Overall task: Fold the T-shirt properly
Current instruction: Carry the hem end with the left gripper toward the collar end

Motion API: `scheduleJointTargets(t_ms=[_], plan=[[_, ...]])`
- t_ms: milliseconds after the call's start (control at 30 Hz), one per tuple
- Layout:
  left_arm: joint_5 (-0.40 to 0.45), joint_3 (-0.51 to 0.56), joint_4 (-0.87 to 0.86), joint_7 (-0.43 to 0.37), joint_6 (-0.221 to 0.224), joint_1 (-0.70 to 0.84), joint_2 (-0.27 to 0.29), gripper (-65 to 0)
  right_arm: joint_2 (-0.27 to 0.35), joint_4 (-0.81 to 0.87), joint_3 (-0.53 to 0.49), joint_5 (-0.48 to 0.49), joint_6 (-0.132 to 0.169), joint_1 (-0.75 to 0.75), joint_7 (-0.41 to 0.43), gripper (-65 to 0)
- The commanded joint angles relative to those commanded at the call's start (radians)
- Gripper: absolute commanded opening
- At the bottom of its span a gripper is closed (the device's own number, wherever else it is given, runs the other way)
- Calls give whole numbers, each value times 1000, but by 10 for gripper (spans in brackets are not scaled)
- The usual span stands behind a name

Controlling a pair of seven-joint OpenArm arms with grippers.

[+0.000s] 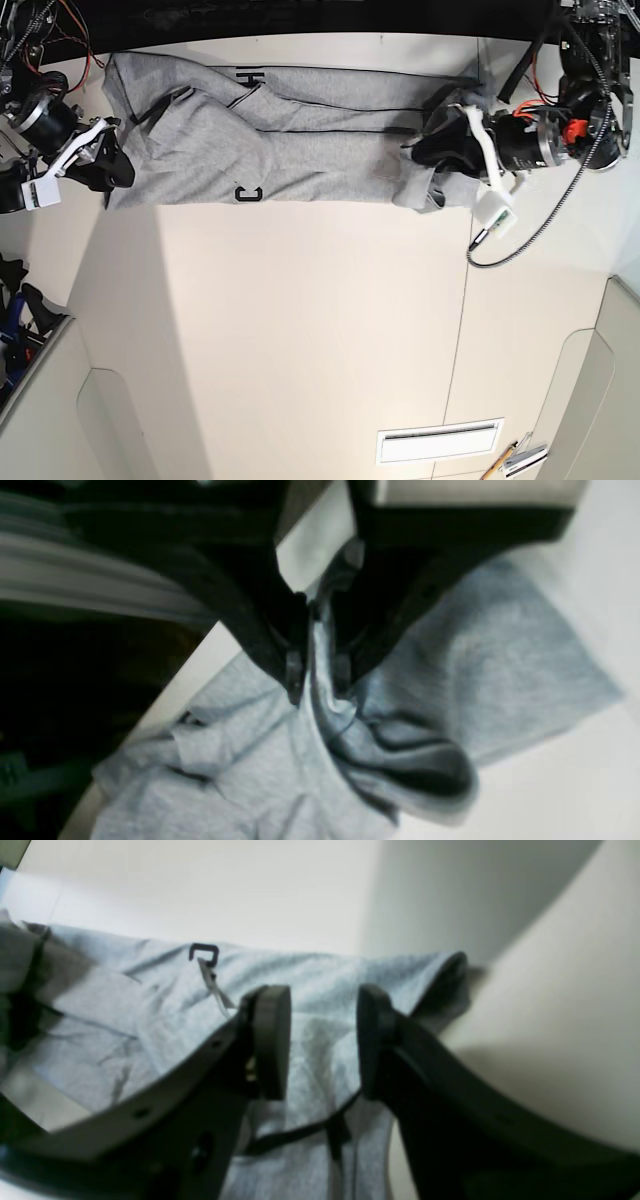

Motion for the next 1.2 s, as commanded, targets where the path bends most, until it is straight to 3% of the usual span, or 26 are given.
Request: scheduleJointTargets(t_ms=[133, 467, 500, 567, 633, 700, 933, 1200], plan=[[100, 73, -19, -26, 0, -13, 43, -650, 0, 0, 0, 0, -3, 0, 0, -425], [89, 91, -55, -55, 0, -13, 132, -650, 0, 0, 5, 0, -3, 0, -1, -425], [89, 98, -55, -55, 0, -13, 133, -611, 0, 0, 5, -1, -3, 0, -1, -425], [90, 119, -55, -60, 0, -13, 132, -471, 0, 0, 5, -1, -3, 0, -1, -418], [90, 137, -55, -80, 0, -13, 132, -318, 0, 0, 5, 0, -3, 0, -1, -350], [74, 159, -55, -82, 0, -12, 132, -240, 0, 0, 11, 0, -3, 0, 0, -285], [-68, 175, -53, -77, 0, -8, 132, -239, 0, 0, 60, 0, -3, 0, -1, -279], [5, 0, -52, -76, 0, -7, 132, -240, 0, -16, 144, 29, -3, -4, -53, -277]])
